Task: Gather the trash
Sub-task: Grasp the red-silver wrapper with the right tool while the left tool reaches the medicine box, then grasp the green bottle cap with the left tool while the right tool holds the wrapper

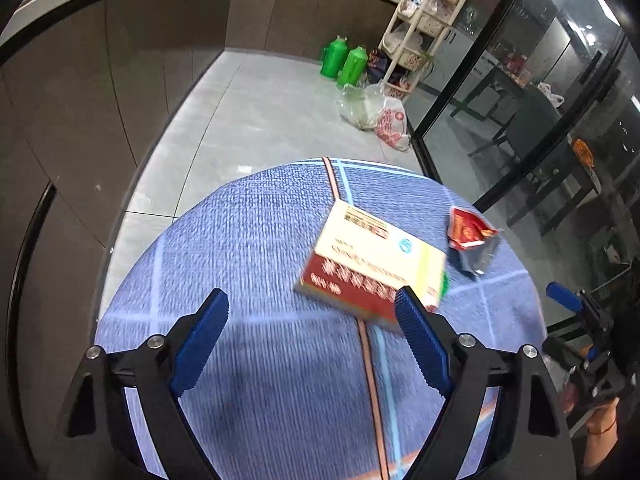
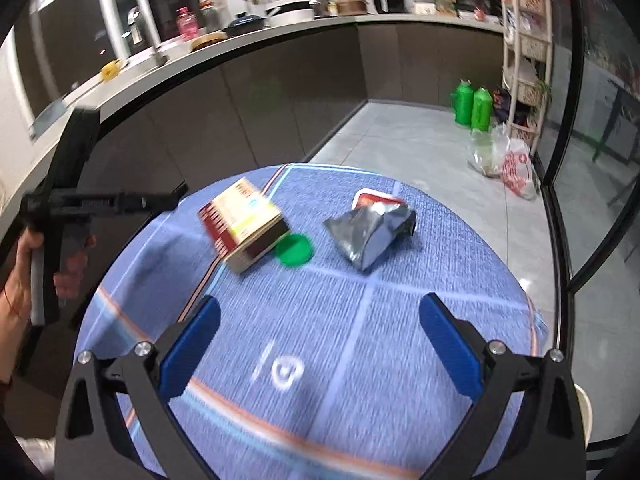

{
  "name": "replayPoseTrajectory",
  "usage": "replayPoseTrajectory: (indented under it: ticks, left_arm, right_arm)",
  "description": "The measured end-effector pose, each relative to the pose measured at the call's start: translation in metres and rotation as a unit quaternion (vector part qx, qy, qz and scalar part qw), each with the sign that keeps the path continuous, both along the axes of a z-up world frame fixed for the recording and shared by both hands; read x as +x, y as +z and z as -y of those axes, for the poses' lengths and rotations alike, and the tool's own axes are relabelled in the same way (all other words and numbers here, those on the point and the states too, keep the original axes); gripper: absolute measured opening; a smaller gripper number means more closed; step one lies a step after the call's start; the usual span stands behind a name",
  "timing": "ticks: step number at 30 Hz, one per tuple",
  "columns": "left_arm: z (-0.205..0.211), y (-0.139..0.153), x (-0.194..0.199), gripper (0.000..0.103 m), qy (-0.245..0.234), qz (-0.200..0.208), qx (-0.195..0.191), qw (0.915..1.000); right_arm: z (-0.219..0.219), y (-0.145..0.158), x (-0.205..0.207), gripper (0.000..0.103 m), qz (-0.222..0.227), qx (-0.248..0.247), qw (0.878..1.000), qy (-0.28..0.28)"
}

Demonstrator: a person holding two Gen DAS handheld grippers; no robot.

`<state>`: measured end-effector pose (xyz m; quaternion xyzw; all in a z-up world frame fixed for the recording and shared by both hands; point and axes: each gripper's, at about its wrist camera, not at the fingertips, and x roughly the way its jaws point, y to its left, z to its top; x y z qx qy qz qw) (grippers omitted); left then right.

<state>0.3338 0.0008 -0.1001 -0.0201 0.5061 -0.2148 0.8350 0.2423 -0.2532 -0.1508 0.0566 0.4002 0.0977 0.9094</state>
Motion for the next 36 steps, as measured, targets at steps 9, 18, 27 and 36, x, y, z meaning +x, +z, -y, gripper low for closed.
replayPoseTrajectory:
  ticks: [9,18,27,36]
  left_arm:
    - [0.019,-0.03,0.033,0.063,-0.034,-0.034,-0.009,0.9988]
    - [0.023,-0.023,0.002,0.03,-0.083,-0.031,-0.016,0.9959]
    - [0.007,-0.027,-0.054,0.02,-0.107,-0.044,0.006,0.9932]
    - [0.009,0.002,-0.076,0.052,-0.099,-0.013,-0.009,0.9949]
  right_arm:
    - [0.026,-0.019,0.08,0.092,-0.022,0.032,0.997,-0.061]
    - [0.032,-0.033,0.088,0.034,-0.044,0.047,0.996,-0.063]
    - [0.027,-0.029,0.046,0.029,-0.058,0.04,0.997,-0.027]
    - [0.011,-0.024,0.014,0.056,-0.057,0.029,0.998,-0.011]
